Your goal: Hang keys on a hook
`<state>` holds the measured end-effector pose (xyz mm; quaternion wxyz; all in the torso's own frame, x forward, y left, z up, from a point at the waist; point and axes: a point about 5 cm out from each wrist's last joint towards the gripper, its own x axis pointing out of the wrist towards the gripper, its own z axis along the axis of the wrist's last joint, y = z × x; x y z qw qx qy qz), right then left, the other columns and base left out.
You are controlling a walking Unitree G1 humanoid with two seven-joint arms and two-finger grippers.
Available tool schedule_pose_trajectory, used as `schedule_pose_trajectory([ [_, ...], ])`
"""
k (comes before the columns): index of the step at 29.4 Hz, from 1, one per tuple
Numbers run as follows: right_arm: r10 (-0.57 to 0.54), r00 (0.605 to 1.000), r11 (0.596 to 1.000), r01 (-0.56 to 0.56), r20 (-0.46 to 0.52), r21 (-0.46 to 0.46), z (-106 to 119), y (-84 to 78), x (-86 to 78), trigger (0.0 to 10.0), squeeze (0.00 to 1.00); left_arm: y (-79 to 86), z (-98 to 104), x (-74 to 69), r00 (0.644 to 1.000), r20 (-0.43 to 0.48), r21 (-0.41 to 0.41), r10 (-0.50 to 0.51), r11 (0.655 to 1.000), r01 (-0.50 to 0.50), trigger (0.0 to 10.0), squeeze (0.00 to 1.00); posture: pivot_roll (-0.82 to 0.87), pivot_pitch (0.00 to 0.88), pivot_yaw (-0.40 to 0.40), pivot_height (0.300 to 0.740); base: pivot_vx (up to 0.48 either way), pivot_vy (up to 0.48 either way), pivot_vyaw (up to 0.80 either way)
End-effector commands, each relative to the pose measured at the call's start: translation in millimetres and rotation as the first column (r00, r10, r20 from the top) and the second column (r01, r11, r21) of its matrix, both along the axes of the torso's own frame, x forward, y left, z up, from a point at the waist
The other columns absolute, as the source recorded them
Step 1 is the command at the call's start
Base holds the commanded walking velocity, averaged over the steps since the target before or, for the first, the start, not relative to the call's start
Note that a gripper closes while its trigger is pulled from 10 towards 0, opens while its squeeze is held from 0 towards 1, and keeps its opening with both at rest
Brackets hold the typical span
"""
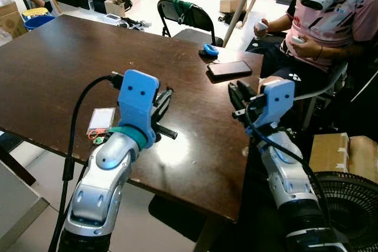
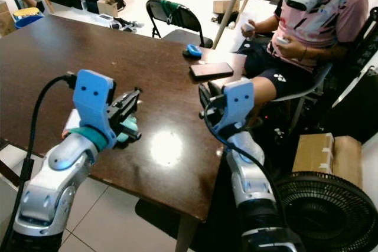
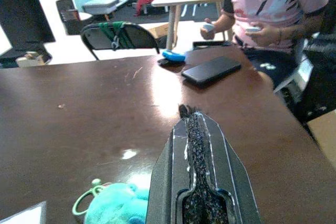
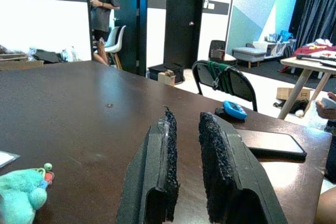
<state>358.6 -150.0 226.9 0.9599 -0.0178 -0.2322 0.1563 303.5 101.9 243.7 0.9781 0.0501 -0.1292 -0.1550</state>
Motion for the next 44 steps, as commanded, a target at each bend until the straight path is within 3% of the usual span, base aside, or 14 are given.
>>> schedule_pose_trajectory([
  [1, -0.005, 1.0, 1.0, 0.006, -0.022, 0.023, -6.0, -0.8, -1.7, 10.0, 0.0, -2.7, -8.7, -0.6, 1.0, -0.017, 0.02, 0.004, 1.0, -0.003, 10.0, 0.0, 0.07, 0.108, 0.07, 0.74, 0.0, 0.0, 0.0],
  [5, -0.006, 1.0, 0.999, 0.007, -0.021, 0.034, -6.8, -0.9, -3.0, 10.0, 0.0, -4.4, -14.1, -1.2, 1.0, -0.021, 0.036, 0.014, 0.999, -0.013, 10.0, 0.0, 0.07, 0.108, 0.07, 0.74, 0.0, 0.0, 0.0],
  [8, -0.021, 0.999, 0.998, 0.024, -0.037, 0.06, -13.4, -1.4, -6.4, 10.0, 0.0, -1.9, -25.8, 0.5, 0.996, -0.038, 0.067, 0.079, 0.995, -0.076, 10.0, 0.0, 0.07, 0.106, 0.069, 0.74, 0.0, 0.0, 0.0],
  [13, -0.02, 0.999, 0.997, 0.023, -0.045, 0.067, -13.8, -0.4, -7.3, 10.0, 0.0, 2.1, -27.0, 1.3, 0.994, -0.042, 0.093, 0.102, 0.991, -0.098, 10.0, 0.0, 0.07, 0.106, 0.068, 0.74, 0.0, 0.0, 0.0],
  [23, -0.03, 0.998, 0.997, 0.033, -0.052, 0.067, -13.4, -2.0, -7.2, 10.0, 0.0, 1.7, -29.0, 3.5, 0.992, -0.044, 0.095, 0.12, 0.989, -0.115, 10.0, 0.0, 0.07, 0.106, 0.069, 0.74, 0.0, 0.0, 0.0],
  [28, -0.029, 0.998, 0.994, 0.035, -0.063, 0.099, -13.5, -1.5, -7.9, 10.0, 0.0, 1.5, -36.3, 5.0, 0.987, -0.107, 0.063, 0.119, 0.992, -0.112, 10.0, 0.0, 0.07, 0.106, 0.068, 0.74, 0.0, 0.0, 0.0],
  [32, -0.052, 0.996, 0.996, 0.057, -0.068, 0.063, -14.6, -2.4, -6.2, 10.0, 0.0, 2.7, -38.8, 5.1, 0.985, -0.13, 0.051, 0.114, 0.993, -0.108, 10.0, 0.0, 0.07, 0.106, 0.066, 0.74, 0.0, 0.0, 0.0],
  [44, -0.041, 0.997, 0.996, 0.046, -0.064, 0.08, -13.1, -3.9, -6.7, 10.0, 0.0, 1.2, -37.7, 4.6, 0.99, -0.096, 0.096, 0.108, 0.99, -0.099, 10.0, 0.0, 0.07, 0.106, 0.068, 0.74, 0.0, 0.0, 0.0],
])
